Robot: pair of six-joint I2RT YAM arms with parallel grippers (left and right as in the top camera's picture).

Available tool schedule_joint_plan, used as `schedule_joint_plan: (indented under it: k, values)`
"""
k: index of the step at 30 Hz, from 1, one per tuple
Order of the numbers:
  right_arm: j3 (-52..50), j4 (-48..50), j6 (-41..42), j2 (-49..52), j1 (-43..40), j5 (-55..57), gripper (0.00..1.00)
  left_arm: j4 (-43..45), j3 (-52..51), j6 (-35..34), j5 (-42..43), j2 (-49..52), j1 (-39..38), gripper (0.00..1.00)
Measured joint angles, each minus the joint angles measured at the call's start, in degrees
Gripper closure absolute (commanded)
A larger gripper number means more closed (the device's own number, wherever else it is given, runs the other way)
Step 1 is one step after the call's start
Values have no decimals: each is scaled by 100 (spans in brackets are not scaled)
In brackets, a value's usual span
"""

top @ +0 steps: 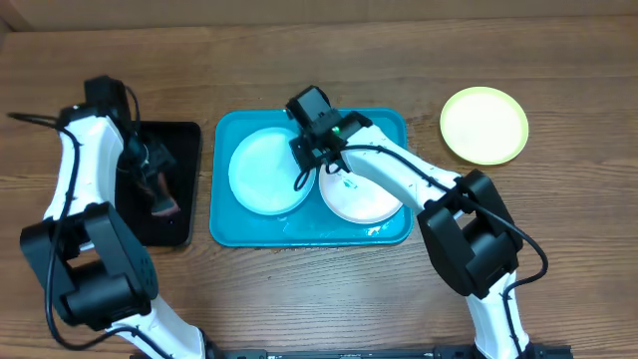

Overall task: Clean dirty plates on tray and stack at the side
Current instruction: 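Lift the light-blue plate with the right gripper onto the yellow plate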

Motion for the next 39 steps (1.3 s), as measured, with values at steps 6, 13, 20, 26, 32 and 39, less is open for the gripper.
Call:
schedule_joint_plan:
  k: [6,13,20,26,32,39]
  values:
    - [981,-531,-785,-162,516,2059,96,-83,378,-24,142,-573,0,0]
    - [1355,-39,-2033,-273,1335,4854,96,-199,404,-24,175,-649,0,0]
    - [1355,33,-2833,-273,1720,5974,96,-258,404,-24,208,-647,0,0]
    - [1355,-122,-2892,-273,1609,6083,97,-323,404,-24,208,-649,0,0]
    - [1397,-898,-2243,-310,1167,5423,97,-332,404,-24,212,-647,0,0]
    - [1958,-2297,-907,-713,-826,2441,96,-365,404,-24,227,-649,0,0]
